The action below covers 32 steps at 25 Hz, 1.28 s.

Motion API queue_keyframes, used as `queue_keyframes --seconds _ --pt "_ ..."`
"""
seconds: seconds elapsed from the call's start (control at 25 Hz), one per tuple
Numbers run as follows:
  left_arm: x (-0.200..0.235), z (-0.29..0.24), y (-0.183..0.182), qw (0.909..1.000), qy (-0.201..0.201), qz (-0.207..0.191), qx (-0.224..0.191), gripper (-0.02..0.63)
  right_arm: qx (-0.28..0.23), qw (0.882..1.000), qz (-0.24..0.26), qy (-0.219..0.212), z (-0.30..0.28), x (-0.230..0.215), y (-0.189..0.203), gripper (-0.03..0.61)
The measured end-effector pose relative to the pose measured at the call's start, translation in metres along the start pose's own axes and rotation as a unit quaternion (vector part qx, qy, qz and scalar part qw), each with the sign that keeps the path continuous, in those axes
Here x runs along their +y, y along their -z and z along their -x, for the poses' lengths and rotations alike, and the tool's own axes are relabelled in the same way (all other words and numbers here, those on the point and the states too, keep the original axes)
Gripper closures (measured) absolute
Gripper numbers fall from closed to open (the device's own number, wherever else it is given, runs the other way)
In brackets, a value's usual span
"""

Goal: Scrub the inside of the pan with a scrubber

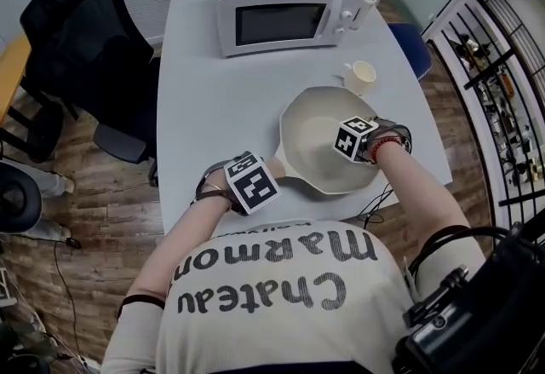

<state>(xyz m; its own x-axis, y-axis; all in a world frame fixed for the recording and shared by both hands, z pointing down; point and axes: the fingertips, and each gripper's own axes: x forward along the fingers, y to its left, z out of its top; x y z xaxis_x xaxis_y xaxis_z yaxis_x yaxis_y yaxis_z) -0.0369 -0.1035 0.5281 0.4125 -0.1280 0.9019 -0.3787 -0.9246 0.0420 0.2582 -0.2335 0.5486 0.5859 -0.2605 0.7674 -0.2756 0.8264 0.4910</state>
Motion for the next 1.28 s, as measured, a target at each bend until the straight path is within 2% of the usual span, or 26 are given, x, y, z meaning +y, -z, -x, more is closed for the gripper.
queue_keyframes --seconds 0.2,0.36,0.44,0.48,0.52,0.56,0.6,0.64,0.68,0.76,0.84,0.96,1.0,1.04,1.08,1.12,1.2,1.28 --pt "0.002 0.0 0.003 0.9999 -0.004 -0.01 0.001 0.451 -0.043 0.998 0.002 0.05 0.01 -0.025 -0.007 0.52" --pt "0.0 0.0 0.003 0.9998 -0.001 -0.016 0.007 0.448 -0.061 0.996 -0.009 0.067 0.013 -0.031 -0.005 0.52" --pt "0.0 0.0 0.001 0.9998 0.0 -0.016 0.007 0.448 -0.086 0.993 -0.028 0.072 0.02 -0.036 -0.008 0.52" --pt "0.0 0.0 0.001 0.9999 0.0 -0.016 0.007 0.448 -0.108 0.991 -0.052 0.059 0.026 -0.037 -0.012 0.52" --pt "0.0 0.0 0.001 0.9999 0.0 -0.015 0.007 0.448 -0.138 0.986 -0.087 0.028 0.034 -0.034 -0.018 0.52" --pt "-0.001 0.0 0.001 0.9999 0.001 -0.013 0.006 0.448 -0.171 0.976 -0.134 -0.021 0.045 -0.028 -0.026 0.52" --pt "0.0 0.0 0.001 0.9999 0.002 -0.012 0.006 0.448 -0.206 0.957 -0.186 -0.083 0.059 -0.021 -0.034 0.52" --pt "0.0 0.001 0.001 0.9999 0.002 -0.01 0.005 0.448 -0.239 0.931 -0.237 -0.139 0.072 -0.017 -0.041 0.52" --pt "0.001 0.001 0.001 1.0 0.003 -0.008 0.005 0.448 -0.268 0.904 -0.28 -0.18 0.082 -0.018 -0.048 0.52" --pt "0.0 0.001 0.001 0.9999 0.003 -0.008 0.006 0.448 -0.316 0.846 -0.334 -0.268 0.101 -0.011 -0.064 0.52" --pt "-0.001 0.001 0.002 0.9999 0.004 -0.013 0.009 0.445 -0.339 0.775 -0.361 -0.392 0.122 0.018 -0.084 0.52" --pt "-0.001 0.002 0.001 0.9998 0.004 -0.018 0.012 0.437 -0.332 0.658 -0.369 -0.567 0.16 0.064 -0.107 0.52" --pt "-0.001 0.002 0.001 0.9998 0.004 -0.017 0.013 0.437 -0.319 0.626 -0.366 -0.61 0.171 0.079 -0.112 0.52" --pt "-0.002 0.002 0.001 0.9998 0.004 -0.015 0.013 0.44 -0.304 0.605 -0.363 -0.64 0.177 0.092 -0.116 0.52" --pt "-0.003 0.001 0.002 0.9998 0.005 -0.012 0.013 0.448 -0.289 0.595 -0.361 -0.657 0.179 0.103 -0.118 0.52" --pt "-0.003 0.001 0.001 0.9998 0.007 -0.01 0.013 0.451 -0.278 0.596 -0.359 -0.663 0.178 0.11 -0.119 0.52" --pt "-0.003 0.002 0.0 0.9999 0.008 -0.003 0.012 0.454 -0.26 0.612 -0.347 -0.661 0.173 0.119 -0.12 0.52" --pt "-0.002 0.002 -0.002 0.9999 0.005 0.005 0.008 0.459 -0.236 0.64 -0.326 -0.655 0.167 0.129 -0.117 0.52"
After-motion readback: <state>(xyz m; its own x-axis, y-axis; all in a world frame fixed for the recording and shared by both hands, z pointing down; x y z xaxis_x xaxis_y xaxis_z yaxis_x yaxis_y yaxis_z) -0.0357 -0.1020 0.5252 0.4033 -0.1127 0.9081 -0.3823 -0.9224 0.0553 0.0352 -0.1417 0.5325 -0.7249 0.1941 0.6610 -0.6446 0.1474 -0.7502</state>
